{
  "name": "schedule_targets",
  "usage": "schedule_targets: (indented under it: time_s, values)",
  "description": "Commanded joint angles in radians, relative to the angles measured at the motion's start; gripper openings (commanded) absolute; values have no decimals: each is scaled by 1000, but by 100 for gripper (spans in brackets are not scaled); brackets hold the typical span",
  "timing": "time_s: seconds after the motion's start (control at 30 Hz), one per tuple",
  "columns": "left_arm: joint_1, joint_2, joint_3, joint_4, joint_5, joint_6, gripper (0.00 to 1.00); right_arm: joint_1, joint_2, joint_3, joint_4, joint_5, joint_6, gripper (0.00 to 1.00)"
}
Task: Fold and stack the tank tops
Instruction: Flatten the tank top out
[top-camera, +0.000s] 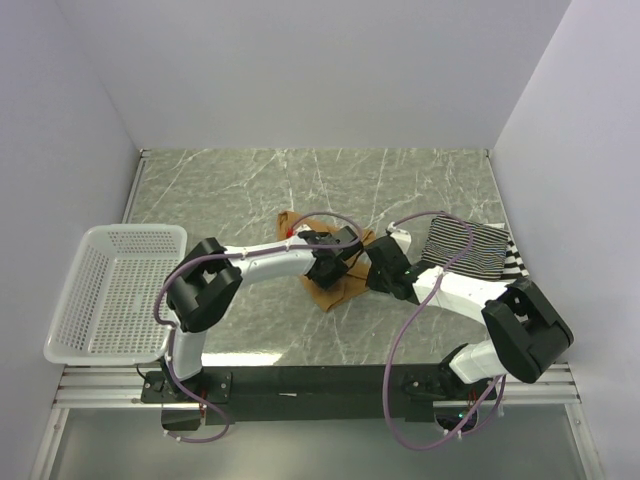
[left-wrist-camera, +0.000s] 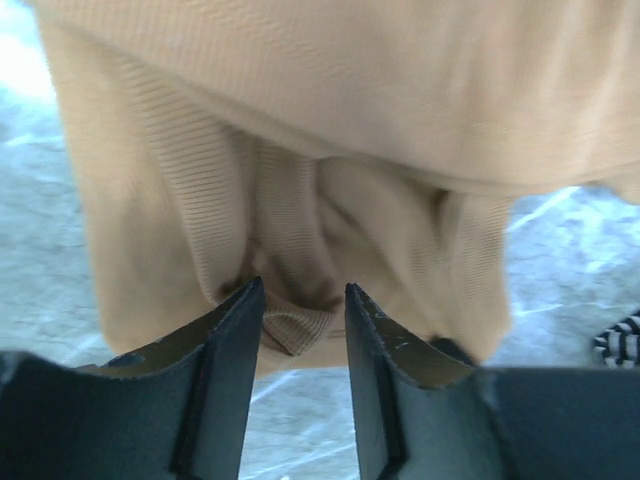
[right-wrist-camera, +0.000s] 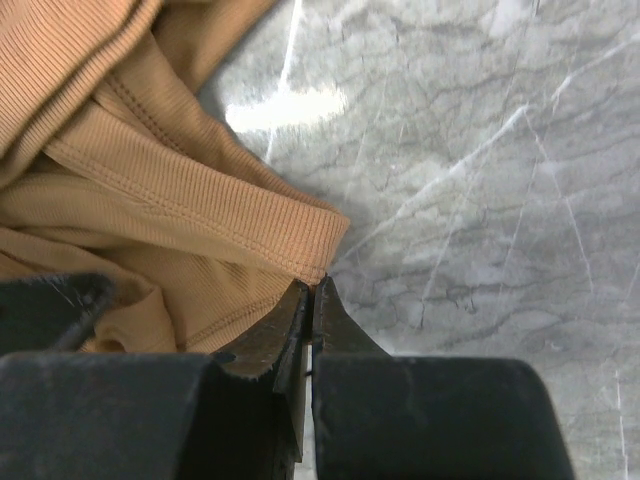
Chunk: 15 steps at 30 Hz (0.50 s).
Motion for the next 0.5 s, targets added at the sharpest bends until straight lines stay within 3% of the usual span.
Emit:
schedule_targets:
  time_s: [0.0, 0.2, 0.47]
  values:
    - [-11, -68, -33, -36, 10, -24, 45, -11, 5, -6, 52, 18, 1, 0]
    - [-11, -76, -30, -44, -9, -2, 51, -13, 8, -5, 52, 20, -2, 0]
    - [-11, -30, -66, -6, 37, 10, 50, -22, 11, -8, 55, 12, -7, 0]
